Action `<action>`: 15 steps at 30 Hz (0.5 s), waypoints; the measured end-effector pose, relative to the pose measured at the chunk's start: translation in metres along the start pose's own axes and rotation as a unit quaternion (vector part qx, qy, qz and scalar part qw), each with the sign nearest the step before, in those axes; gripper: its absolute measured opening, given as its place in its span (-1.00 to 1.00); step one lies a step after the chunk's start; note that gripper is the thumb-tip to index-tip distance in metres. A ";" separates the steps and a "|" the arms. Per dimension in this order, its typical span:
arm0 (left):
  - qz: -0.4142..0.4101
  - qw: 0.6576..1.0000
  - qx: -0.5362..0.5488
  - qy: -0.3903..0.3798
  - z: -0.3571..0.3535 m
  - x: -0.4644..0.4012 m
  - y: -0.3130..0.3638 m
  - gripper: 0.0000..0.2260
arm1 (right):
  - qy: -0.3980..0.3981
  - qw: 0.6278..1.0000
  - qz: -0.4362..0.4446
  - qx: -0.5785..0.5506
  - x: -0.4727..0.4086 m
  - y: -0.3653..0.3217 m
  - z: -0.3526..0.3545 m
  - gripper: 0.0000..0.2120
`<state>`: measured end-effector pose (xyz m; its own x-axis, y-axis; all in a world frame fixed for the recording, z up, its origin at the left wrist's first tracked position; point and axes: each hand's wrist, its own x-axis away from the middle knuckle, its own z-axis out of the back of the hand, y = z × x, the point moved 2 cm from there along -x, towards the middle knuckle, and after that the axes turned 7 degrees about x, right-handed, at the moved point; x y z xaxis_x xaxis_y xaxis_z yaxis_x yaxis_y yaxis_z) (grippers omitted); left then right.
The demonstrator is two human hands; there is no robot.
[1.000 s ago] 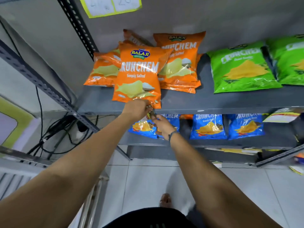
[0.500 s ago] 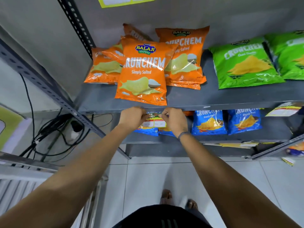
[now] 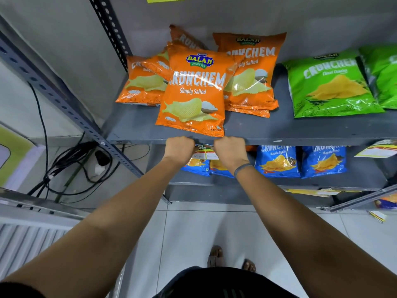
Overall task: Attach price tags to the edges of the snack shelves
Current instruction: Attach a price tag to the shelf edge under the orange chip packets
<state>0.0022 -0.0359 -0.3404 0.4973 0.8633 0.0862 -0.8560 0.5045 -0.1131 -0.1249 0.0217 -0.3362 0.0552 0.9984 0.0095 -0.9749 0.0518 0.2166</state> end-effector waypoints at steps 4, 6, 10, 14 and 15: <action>0.017 1.000 -0.002 0.010 0.007 0.003 -0.004 -0.76 | 0.023 1.000 -0.011 -0.006 0.001 0.006 0.003 -0.88; 0.018 1.000 0.007 0.021 0.010 0.001 -0.005 -0.75 | 0.039 0.999 -0.018 -0.009 0.001 0.008 0.006 -0.88; 0.004 0.999 0.033 0.033 0.013 -0.002 -0.005 -0.63 | 0.049 0.998 -0.020 -0.017 -0.001 0.008 0.010 -0.86; 0.007 0.998 0.046 0.041 0.023 -0.004 0.003 -0.45 | 0.046 0.998 -0.022 -0.031 -0.001 0.008 0.012 -0.85; 0.018 0.998 0.049 0.035 0.025 -0.006 0.003 -0.45 | 0.043 0.998 -0.023 -0.032 -0.001 0.008 0.013 -0.85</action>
<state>-0.0071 -0.0398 -0.3166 0.4713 0.8819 0.0132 -0.8817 0.4714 -0.0171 -0.1297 0.0209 -0.3214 0.0843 0.9930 -0.0826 -0.9837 0.0962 0.1520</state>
